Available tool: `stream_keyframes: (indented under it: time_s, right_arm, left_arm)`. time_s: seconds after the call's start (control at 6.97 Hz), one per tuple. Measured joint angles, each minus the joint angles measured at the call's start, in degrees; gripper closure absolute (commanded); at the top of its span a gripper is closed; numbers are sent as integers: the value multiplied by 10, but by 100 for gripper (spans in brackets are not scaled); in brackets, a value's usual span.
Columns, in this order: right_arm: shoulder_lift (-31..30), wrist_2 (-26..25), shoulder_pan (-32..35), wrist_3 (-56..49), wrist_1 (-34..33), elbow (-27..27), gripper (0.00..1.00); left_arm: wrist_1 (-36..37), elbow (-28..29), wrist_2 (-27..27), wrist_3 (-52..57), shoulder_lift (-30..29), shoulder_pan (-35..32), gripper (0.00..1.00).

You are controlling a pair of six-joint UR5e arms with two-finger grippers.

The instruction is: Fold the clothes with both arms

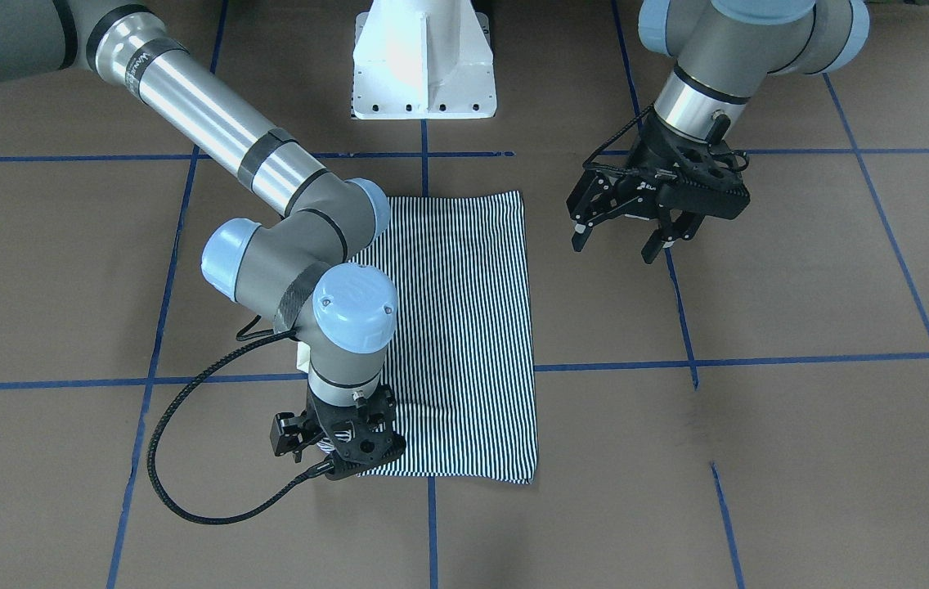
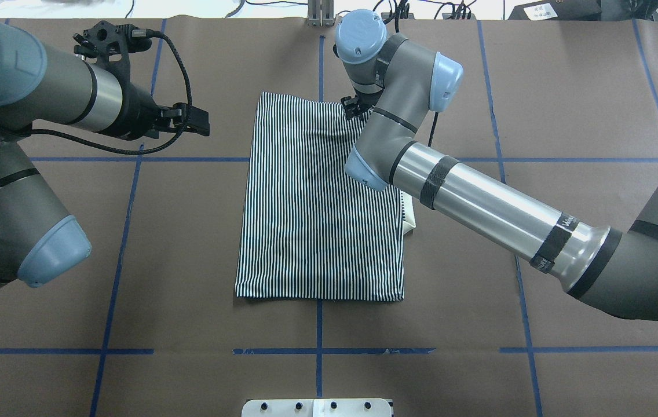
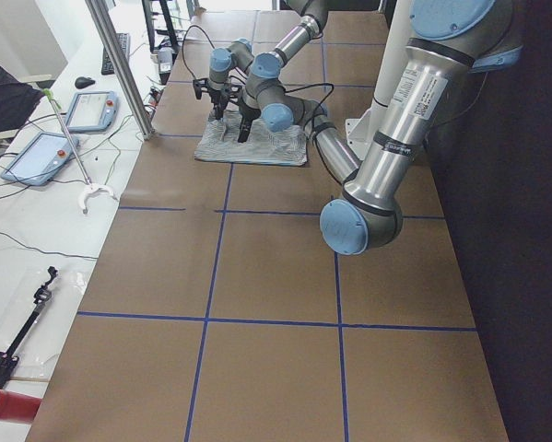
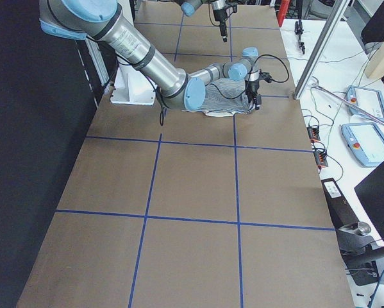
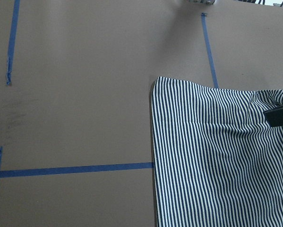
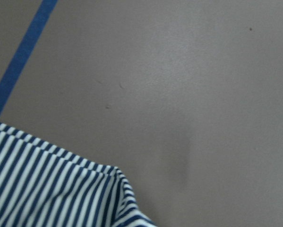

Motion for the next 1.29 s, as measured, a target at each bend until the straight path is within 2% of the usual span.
stream_keyframes:
  time_s: [0.43, 0.72, 0.86, 1.0, 1.29]
  right_arm:
    - [-21, 0, 35, -66, 0, -4, 0]
    - [-26, 24, 52, -81, -3, 8, 0]
    - [-29, 64, 58, -75, -25, 39, 0]
    - [-40, 115, 61, -53, -72, 98, 0]
    - [-103, 206, 60, 47, -150, 264, 0]
  left_arm:
    - [0, 0, 0, -1, -4, 1, 0]
    - [2, 1, -5, -5, -6, 1, 0]
    - [3, 7, -15, -26, -5, 2, 0]
    - [5, 14, -25, -68, -3, 10, 0]
    - [25, 18, -5, -185, -1, 69, 0]
